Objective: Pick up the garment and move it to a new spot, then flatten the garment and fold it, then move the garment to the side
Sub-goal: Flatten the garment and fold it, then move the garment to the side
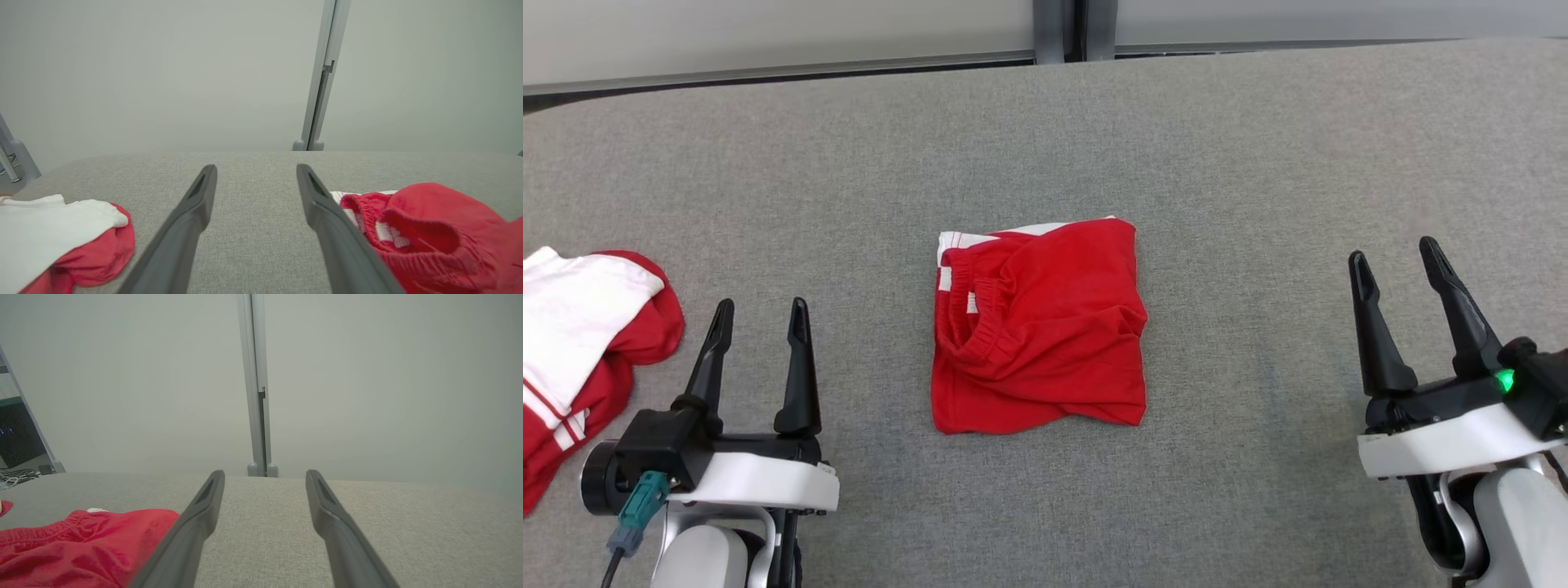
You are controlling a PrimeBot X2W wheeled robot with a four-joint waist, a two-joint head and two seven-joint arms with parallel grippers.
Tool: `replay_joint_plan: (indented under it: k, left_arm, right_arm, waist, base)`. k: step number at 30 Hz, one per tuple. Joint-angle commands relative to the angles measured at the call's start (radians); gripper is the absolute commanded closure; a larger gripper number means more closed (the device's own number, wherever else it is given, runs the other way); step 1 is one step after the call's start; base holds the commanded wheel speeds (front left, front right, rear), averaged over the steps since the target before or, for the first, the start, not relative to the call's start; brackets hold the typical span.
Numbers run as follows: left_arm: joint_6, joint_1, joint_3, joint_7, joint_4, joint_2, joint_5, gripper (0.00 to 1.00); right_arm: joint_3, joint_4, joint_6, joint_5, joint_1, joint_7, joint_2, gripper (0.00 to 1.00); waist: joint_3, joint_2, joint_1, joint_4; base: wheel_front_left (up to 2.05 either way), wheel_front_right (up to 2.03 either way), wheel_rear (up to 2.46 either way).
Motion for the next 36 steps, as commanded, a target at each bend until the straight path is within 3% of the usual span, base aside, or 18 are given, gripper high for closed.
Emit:
replay_joint_plan:
  k: [1,21,36]
  left_arm:
    - [0.005,0.014,0.005,-0.002,-0.005,0.008,-0.006,0.0]
    - [0.028,0.197,-0.002,0.048,-0.047,0.021,-0.032,0.0]
    - [0.055,0.253,-0.015,0.1,-0.11,0.028,-0.033,0.0]
  right_arm:
    - [-0.007,-0.014,0.0,-0.013,0.02,0.011,0.006,0.0]
    - [-0.046,-0.095,0.0,-0.046,0.23,0.121,0.043,0.0]
    - [-0.058,-0.143,0.0,-0.048,0.277,0.164,0.056,0.0]
  waist:
    - [-0.018,0.0,0.0,-0.007]
    - [-0.218,0.0,0.0,-0.023]
    - [-0.252,0.0,0.0,-0.033]
  base:
    - [0.0,0.0,0.0]
    - [0.0,0.0,0.0]
    - [0.0,0.0,0.0]
